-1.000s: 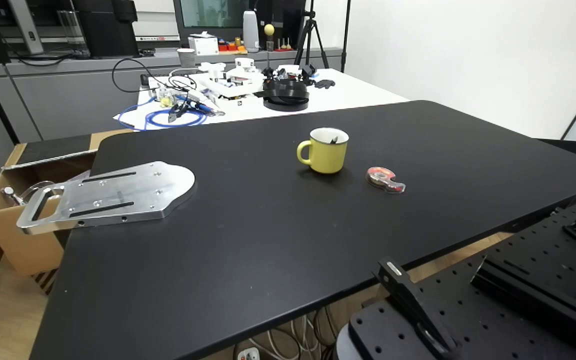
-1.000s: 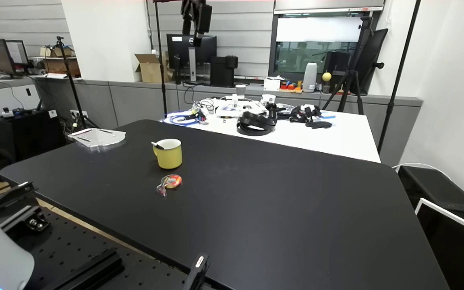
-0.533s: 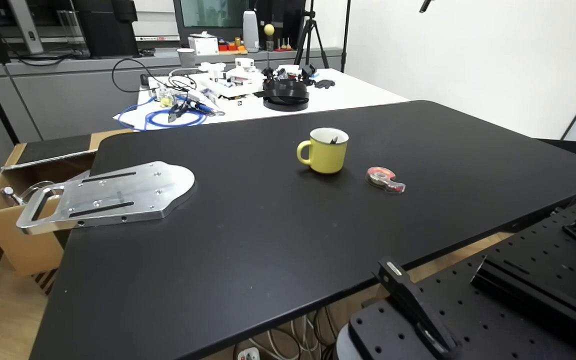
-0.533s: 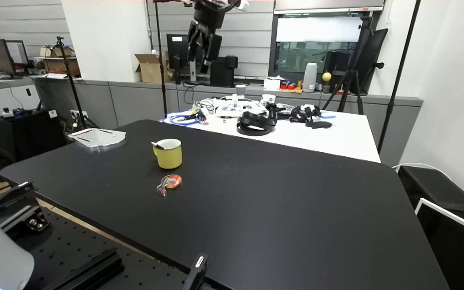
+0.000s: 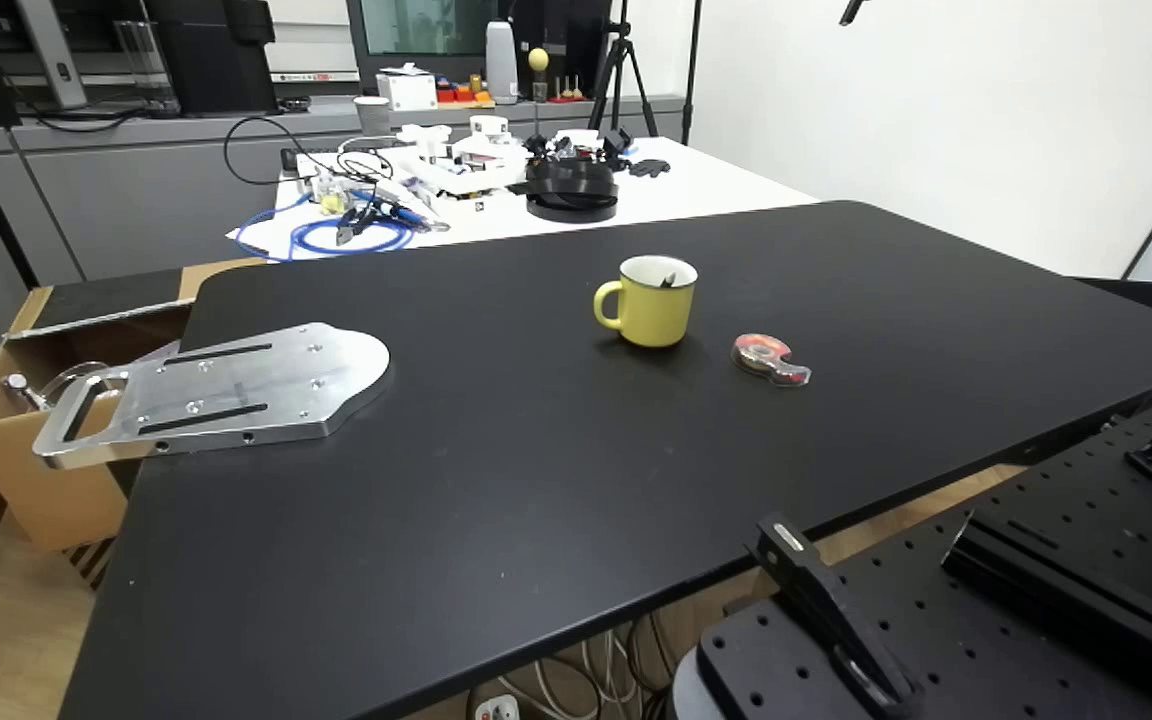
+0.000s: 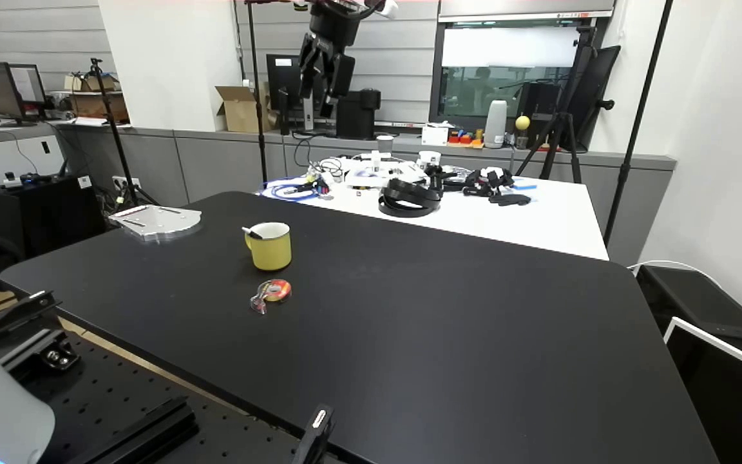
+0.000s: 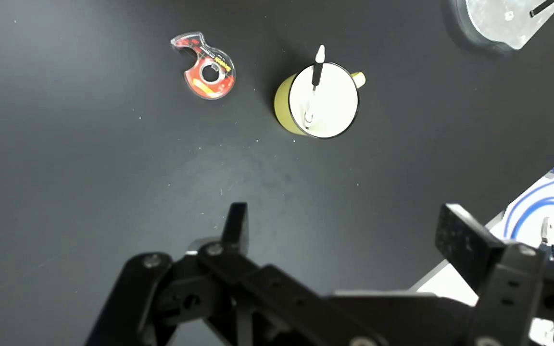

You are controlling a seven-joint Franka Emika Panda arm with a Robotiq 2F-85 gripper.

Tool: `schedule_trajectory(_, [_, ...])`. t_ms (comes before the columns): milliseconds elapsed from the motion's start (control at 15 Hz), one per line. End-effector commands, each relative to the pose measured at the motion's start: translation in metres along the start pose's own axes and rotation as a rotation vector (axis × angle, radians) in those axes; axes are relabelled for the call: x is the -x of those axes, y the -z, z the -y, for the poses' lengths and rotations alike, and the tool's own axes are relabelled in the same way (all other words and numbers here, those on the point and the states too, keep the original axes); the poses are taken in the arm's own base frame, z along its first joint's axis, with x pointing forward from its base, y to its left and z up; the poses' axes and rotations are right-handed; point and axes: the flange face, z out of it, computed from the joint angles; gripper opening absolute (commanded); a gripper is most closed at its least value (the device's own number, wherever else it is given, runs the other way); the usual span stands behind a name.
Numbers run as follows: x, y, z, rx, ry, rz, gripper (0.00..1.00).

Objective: Remove the pen from the mug.

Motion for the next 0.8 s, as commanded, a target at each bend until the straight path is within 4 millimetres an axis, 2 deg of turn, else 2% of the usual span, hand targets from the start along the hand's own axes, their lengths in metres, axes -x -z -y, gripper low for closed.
schedule_trajectory(0, [-0.002,-0.017,0.006,0.008,-0.004,0.019,1.00])
schedule_trajectory(200, [-0.002,-0.058,0.016,0.012,0.000,0.088,1.00])
schedule_trajectory(400, [-0.005,-0.109,0.021,0.015,-0.014,0.177,1.00])
schedule_trajectory(733, [-0.014,-0.179,0.015,0.021,-0.100,0.236,1.00])
